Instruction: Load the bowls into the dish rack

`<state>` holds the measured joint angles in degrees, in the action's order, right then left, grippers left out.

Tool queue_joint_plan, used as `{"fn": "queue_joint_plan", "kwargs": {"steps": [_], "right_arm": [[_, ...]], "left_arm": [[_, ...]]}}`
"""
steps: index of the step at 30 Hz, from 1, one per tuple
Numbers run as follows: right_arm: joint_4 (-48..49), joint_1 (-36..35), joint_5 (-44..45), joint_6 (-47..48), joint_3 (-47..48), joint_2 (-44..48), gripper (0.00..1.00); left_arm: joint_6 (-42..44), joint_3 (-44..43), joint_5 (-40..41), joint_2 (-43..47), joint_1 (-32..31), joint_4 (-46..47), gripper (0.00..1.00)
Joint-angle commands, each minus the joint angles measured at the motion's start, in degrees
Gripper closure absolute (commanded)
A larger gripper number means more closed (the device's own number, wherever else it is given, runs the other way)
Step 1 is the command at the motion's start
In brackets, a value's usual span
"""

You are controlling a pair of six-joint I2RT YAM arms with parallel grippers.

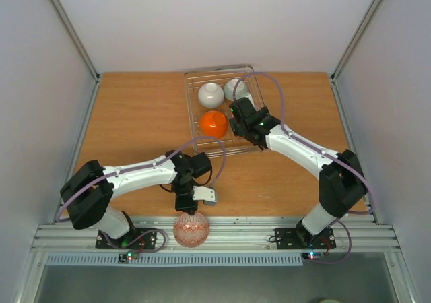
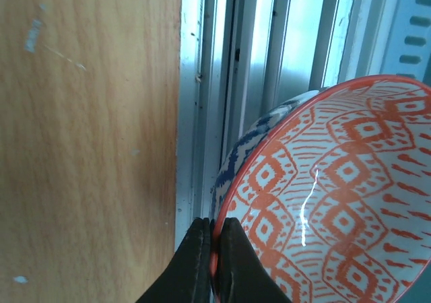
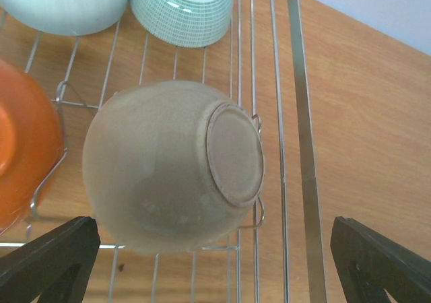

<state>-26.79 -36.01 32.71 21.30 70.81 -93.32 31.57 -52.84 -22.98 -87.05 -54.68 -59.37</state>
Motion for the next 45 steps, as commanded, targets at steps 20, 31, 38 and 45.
{"fn": "queue_joint_plan", "kwargs": {"steps": [20, 31, 38, 45], "right_arm": [[3.6, -0.6, -36.2, -17.3, -14.0, 17.9, 0.07], [22.4, -0.4, -59.0, -27.3, -24.7, 22.7, 0.03], [31.6, 0.1, -62.1, -32.1, -29.9, 26.8, 0.02], [38.1, 0.5, -67.6, -35.5, -31.5, 25.4, 0.02]], "left_arm": [[-5.7, -5.5, -11.0, 13.2, 25.5, 19.9, 1.00], [-13.2, -0.7, -22.6, 14.5, 34.0, 31.2, 1.00], [-15.6, 0.3, -30.8, 13.5, 37.9, 33.8, 1.00], [-20.5, 1.1, -37.4, 13.2, 42.7, 38.0, 0.99]]}}
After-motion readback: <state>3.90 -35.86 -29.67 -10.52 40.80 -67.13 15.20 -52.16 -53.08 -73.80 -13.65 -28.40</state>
